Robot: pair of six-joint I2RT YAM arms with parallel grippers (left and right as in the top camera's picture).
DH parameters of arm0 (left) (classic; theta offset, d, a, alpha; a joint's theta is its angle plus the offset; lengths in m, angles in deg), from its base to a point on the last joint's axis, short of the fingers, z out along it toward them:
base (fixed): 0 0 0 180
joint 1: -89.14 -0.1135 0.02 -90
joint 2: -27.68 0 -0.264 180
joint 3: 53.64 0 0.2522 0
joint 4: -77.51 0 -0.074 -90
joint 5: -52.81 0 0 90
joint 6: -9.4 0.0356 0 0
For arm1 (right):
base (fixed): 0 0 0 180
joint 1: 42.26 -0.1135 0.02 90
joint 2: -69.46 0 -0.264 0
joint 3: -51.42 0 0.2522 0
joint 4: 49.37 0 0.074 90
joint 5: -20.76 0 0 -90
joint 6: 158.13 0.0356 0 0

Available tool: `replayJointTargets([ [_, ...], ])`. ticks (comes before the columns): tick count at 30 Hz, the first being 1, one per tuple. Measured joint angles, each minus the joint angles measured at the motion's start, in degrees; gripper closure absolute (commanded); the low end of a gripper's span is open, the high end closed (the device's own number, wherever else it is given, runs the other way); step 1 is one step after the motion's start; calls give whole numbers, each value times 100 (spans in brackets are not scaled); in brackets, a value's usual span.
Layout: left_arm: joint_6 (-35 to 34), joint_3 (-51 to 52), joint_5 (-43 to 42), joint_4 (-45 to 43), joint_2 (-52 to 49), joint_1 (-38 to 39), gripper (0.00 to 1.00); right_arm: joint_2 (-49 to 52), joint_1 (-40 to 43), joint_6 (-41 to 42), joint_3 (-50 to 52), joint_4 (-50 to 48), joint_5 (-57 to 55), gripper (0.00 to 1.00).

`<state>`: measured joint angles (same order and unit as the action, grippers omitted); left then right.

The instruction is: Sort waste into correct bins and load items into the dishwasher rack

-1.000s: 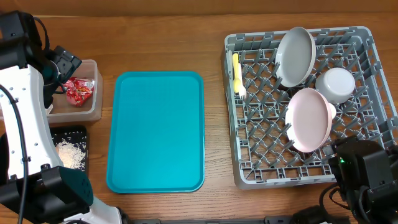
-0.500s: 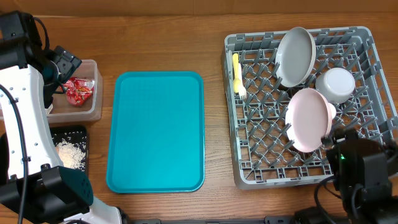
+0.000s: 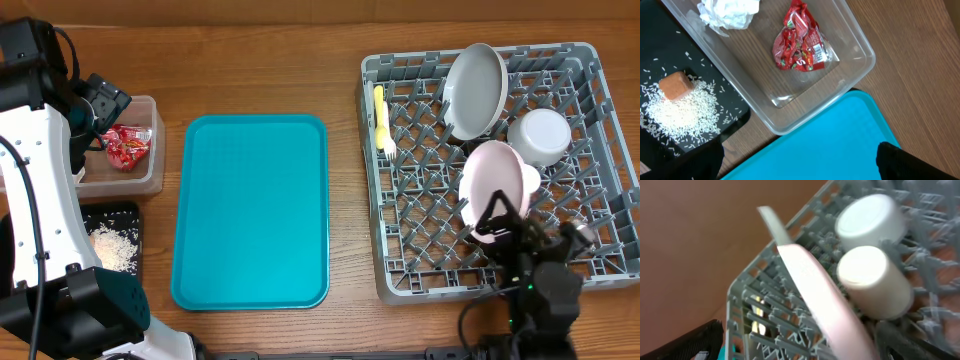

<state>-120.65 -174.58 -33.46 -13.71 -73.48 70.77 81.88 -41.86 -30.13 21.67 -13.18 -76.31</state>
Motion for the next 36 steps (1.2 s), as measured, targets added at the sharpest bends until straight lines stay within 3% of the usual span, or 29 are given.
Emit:
replayJointTargets([
  [9, 0, 0, 0, 2, 0, 0, 0, -673, 0, -820, 1202, -1381, 544, 0],
  [23, 0, 0, 0, 0, 0, 0, 0, -1165, 223, -3307, 1351, -1526, 1427, 0],
  [36, 0, 0, 0, 0, 0, 0, 0, -1165, 223, -3738, 1366, -1515, 1460, 0],
])
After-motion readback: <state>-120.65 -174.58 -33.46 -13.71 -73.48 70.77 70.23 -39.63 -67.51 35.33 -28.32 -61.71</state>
